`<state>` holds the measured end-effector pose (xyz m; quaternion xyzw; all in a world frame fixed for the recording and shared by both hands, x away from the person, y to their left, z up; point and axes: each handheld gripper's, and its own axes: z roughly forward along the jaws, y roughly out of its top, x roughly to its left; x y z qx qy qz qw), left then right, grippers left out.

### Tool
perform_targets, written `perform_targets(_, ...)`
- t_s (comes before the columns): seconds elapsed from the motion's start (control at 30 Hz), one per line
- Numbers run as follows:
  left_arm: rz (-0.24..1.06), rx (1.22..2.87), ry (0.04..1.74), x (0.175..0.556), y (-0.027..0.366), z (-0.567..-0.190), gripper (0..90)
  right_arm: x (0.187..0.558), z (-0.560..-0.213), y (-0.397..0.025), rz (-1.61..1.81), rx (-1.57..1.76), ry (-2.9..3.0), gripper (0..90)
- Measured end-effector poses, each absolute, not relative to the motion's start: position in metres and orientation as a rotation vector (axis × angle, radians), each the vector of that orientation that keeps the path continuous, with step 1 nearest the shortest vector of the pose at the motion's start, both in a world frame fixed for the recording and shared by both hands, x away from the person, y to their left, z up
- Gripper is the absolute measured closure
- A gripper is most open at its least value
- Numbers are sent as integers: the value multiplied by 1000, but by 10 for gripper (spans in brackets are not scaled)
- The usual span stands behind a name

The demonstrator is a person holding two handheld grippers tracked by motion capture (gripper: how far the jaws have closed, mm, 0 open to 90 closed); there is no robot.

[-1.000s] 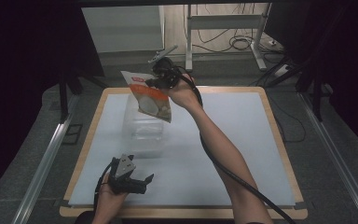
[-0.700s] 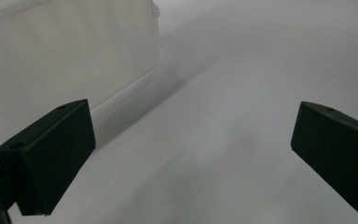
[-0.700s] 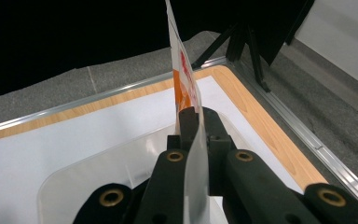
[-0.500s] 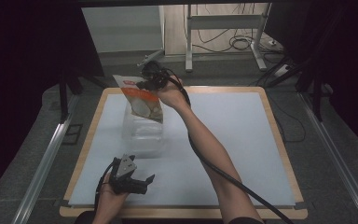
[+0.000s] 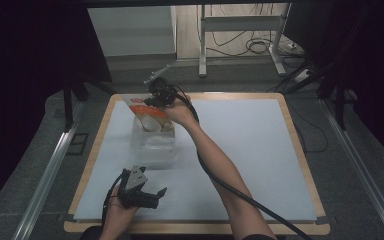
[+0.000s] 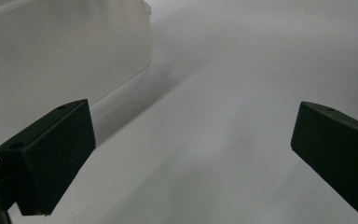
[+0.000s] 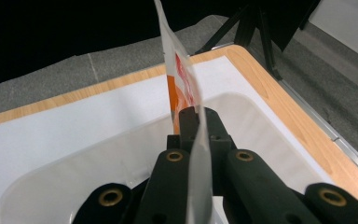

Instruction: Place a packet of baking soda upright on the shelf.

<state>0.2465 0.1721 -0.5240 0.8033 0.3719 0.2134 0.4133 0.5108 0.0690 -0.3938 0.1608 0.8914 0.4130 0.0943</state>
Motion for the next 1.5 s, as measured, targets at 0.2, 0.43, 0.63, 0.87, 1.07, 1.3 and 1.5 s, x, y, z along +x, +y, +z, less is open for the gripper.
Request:
perform_targets(0.2, 537, 2023, 936, 247, 171, -524, 0, 513, -401, 51, 1276, 519, 2636, 886)
perform_targets(0.43, 541, 2025, 937, 247, 170, -525, 0, 514, -413, 29, 1248, 585, 2631, 867)
perform_targets(0.63, 541, 2027, 937, 247, 170, -525, 0, 510, -412, 28, 1225, 574, 2627, 790)
perform_targets(0.87, 541, 2024, 940, 247, 170, -525, 0, 506, -404, 25, 1217, 577, 2590, 551)
perform_targets(1.07, 543, 2028, 940, 247, 170, -525, 0, 503, -402, 22, 1190, 580, 2571, 374)
perform_targets(1.3, 541, 2030, 941, 247, 170, -525, 0, 499, -399, 16, 1183, 577, 2538, 269)
perform_targets(1.5, 542, 2034, 940, 247, 169, -525, 0, 494, -396, 10, 1174, 566, 2516, 204)
